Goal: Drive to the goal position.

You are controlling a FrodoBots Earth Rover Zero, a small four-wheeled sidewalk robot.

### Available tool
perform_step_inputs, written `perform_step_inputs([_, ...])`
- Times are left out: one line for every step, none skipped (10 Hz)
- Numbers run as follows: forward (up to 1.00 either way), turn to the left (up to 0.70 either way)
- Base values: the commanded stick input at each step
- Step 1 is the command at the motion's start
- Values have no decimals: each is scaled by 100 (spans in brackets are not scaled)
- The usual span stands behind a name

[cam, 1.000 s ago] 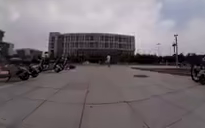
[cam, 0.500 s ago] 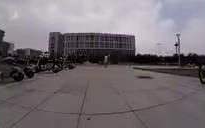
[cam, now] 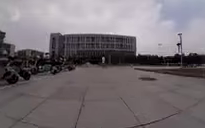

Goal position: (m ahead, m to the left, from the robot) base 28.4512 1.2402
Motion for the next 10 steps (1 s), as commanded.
perform_step_inputs([70,0])
perform_step_inputs([70,0])
perform_step_inputs([70,0])
perform_step_inputs([70,0])
perform_step_inputs([70,0])
perform_step_inputs([70,0])
perform_step_inputs([70,0])
perform_step_inputs([70,0])
perform_step_inputs([70,0])
perform_step_inputs([70,0])
